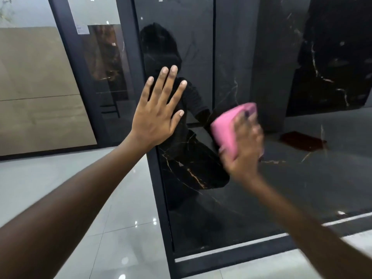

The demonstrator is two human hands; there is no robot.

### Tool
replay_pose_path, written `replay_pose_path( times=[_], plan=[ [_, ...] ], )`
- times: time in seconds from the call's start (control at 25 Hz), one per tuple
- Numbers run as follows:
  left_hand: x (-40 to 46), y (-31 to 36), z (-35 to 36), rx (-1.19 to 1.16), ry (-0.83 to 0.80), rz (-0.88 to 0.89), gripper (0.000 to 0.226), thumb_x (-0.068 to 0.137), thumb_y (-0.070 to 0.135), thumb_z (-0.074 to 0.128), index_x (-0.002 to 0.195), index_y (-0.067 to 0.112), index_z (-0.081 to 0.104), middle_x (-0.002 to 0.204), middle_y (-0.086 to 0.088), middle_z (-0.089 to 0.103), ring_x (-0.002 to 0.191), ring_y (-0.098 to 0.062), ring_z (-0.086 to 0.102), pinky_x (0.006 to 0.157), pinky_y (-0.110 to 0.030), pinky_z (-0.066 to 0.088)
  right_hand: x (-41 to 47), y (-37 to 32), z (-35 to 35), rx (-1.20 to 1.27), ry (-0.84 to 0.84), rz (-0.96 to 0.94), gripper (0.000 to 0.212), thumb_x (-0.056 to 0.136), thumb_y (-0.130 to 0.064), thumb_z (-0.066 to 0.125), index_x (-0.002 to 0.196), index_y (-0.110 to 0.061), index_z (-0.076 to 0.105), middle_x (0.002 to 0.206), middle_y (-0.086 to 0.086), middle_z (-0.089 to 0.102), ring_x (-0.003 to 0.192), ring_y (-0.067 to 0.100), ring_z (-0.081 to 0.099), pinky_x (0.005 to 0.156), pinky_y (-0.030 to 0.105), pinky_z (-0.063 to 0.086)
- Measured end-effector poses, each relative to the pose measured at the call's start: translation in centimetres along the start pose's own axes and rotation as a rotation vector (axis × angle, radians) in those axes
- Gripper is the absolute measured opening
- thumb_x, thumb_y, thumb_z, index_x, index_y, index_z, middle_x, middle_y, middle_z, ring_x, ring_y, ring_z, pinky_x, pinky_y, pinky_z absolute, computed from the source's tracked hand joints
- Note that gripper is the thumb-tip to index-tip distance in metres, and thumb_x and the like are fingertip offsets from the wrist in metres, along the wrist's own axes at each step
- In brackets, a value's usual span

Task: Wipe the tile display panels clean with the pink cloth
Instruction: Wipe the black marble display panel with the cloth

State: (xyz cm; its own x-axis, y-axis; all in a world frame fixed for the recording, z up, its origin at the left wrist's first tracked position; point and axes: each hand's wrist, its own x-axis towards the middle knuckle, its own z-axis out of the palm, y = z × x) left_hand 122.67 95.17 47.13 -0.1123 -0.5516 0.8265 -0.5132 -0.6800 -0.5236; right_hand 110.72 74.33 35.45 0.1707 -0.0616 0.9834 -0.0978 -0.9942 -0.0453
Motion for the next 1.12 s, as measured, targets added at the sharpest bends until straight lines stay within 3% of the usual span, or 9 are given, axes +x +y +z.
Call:
replay_pose_path(
  times=[0.08, 0.2, 0.36, 0.48, 0.68, 0.8, 0.88, 0.96, 1.12],
  plan=[
    [0.1, -0.1, -0.1, 0.005, 0.002, 0.005, 0.060, 0.103, 0.041, 0.029, 0.155, 0.012, 0.018, 0.159, -0.021, 0.018, 0.147, -0.036, 0.016, 0.120, -0.047, 0.010, -9.0, -6.0, 2.8, -0.031, -0.295, -0.536, 0.069, 0.088, -0.030, 0.049, 0.151, -0.008, 0.028, 0.159, 0.015, 0.020, 0.139, 0.034, 0.036, 0.115, 0.046, 0.024],
    [0.3, -0.1, -0.6, -0.012, -0.014, -0.018, 0.060, 0.103, 0.040, 0.031, 0.155, 0.013, 0.016, 0.159, -0.021, 0.017, 0.148, -0.035, 0.014, 0.120, -0.046, 0.007, -12.5, -8.1, 3.0, -0.021, -0.550, -1.023, 0.065, 0.093, -0.022, 0.043, 0.154, -0.017, 0.020, 0.161, 0.003, 0.020, 0.150, 0.022, 0.011, 0.123, 0.040, 0.006],
    [-3.4, 3.4, -0.5, -0.208, -0.021, -0.068, 0.060, 0.101, 0.033, 0.039, 0.153, 0.011, 0.022, 0.157, -0.024, 0.018, 0.147, -0.036, 0.013, 0.121, -0.044, 0.005, -2.6, 2.6, 0.4, 0.022, -0.178, -0.321, 0.067, 0.085, -0.018, 0.046, 0.150, -0.023, 0.032, 0.141, 0.005, 0.046, 0.124, 0.022, 0.045, 0.103, 0.056, 0.040],
    [-6.1, 4.3, 0.9, -0.054, -0.051, 0.049, 0.061, 0.102, 0.038, 0.035, 0.154, 0.013, 0.018, 0.158, -0.021, 0.018, 0.146, -0.035, 0.013, 0.121, -0.045, 0.003, 6.1, 11.6, -4.1, -0.006, 0.010, 0.244, 0.081, 0.079, -0.011, 0.059, 0.151, -0.024, 0.024, 0.151, 0.004, 0.033, 0.141, 0.018, 0.030, 0.114, 0.053, 0.029],
    [-5.9, 4.5, 1.7, -0.026, 0.002, 0.027, 0.058, 0.103, 0.039, 0.027, 0.154, 0.013, 0.019, 0.157, -0.021, 0.020, 0.145, -0.037, 0.016, 0.119, -0.048, 0.008, -4.6, 1.6, 0.3, 0.041, 0.031, 0.219, 0.074, 0.087, -0.030, 0.056, 0.151, -0.009, 0.024, 0.158, 0.022, 0.020, 0.145, 0.038, 0.024, 0.113, 0.054, 0.028],
    [-6.3, 4.7, 1.9, -0.021, 0.001, 0.020, 0.057, 0.104, 0.038, 0.027, 0.154, 0.013, 0.021, 0.157, -0.021, 0.023, 0.145, -0.037, 0.017, 0.120, -0.047, 0.008, -18.2, -8.6, 3.8, -0.011, -0.446, -0.526, 0.081, 0.084, -0.031, 0.057, 0.154, -0.018, 0.018, 0.164, 0.007, 0.003, 0.147, 0.030, 0.014, 0.113, 0.049, 0.033],
    [-6.0, 4.5, 1.7, -0.017, -0.011, 0.025, 0.057, 0.104, 0.039, 0.027, 0.154, 0.013, 0.021, 0.157, -0.022, 0.022, 0.146, -0.036, 0.016, 0.120, -0.046, 0.007, -20.6, -9.2, 4.2, -0.019, -0.578, -0.898, 0.085, 0.082, -0.024, 0.065, 0.153, -0.026, 0.017, 0.163, -0.003, 0.008, 0.151, 0.022, -0.002, 0.122, 0.044, 0.010],
    [-6.0, 4.6, 1.3, -0.075, -0.001, -0.012, 0.056, 0.104, 0.037, 0.029, 0.154, 0.014, 0.022, 0.157, -0.021, 0.024, 0.146, -0.035, 0.016, 0.120, -0.045, 0.005, -17.1, -6.9, 2.9, 0.056, -0.532, -0.806, 0.086, 0.079, -0.021, 0.070, 0.150, -0.026, 0.022, 0.158, -0.005, 0.022, 0.149, 0.020, 0.009, 0.116, 0.039, 0.016],
    [-11.0, 8.7, 1.5, -0.264, -0.050, -0.061, 0.056, 0.102, 0.035, 0.032, 0.153, 0.015, 0.021, 0.160, -0.017, 0.015, 0.150, -0.028, 0.006, 0.121, -0.042, 0.004, -4.3, 4.7, -2.4, 0.095, -0.153, -0.101, 0.069, 0.075, -0.016, 0.063, 0.141, -0.012, 0.043, 0.157, 0.005, 0.030, 0.147, 0.020, 0.020, 0.113, 0.030, 0.018]
  ],
)
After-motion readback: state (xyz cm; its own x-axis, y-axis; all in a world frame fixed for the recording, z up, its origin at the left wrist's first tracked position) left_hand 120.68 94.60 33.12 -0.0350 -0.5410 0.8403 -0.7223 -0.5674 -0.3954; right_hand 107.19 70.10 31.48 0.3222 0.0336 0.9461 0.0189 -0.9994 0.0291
